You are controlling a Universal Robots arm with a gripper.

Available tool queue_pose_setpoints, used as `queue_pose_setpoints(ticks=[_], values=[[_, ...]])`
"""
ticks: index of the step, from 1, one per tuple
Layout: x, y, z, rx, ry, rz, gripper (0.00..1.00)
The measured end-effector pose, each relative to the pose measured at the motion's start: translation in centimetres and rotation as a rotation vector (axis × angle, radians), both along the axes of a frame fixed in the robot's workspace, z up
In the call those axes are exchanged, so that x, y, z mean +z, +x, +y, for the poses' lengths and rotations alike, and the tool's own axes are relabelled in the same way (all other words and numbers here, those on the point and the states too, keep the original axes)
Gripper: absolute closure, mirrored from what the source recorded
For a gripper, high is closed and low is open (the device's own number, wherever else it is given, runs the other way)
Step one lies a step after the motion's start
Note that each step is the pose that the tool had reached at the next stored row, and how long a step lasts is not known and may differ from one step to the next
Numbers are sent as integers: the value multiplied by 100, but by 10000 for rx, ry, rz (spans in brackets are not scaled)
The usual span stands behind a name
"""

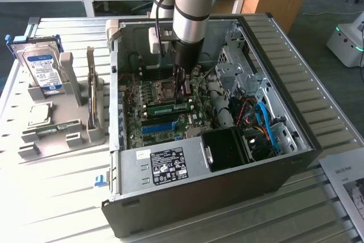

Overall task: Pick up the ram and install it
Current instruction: 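Insert the ram into the slot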

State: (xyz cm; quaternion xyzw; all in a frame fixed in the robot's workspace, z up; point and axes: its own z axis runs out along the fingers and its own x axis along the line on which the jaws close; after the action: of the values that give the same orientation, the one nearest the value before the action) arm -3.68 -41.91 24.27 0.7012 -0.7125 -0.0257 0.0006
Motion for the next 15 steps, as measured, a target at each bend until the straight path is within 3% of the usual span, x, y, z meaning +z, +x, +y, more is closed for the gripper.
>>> queue_pose_setpoints(ticks=[15], values=[[280, 0, 0, 0, 0, 3, 75]])
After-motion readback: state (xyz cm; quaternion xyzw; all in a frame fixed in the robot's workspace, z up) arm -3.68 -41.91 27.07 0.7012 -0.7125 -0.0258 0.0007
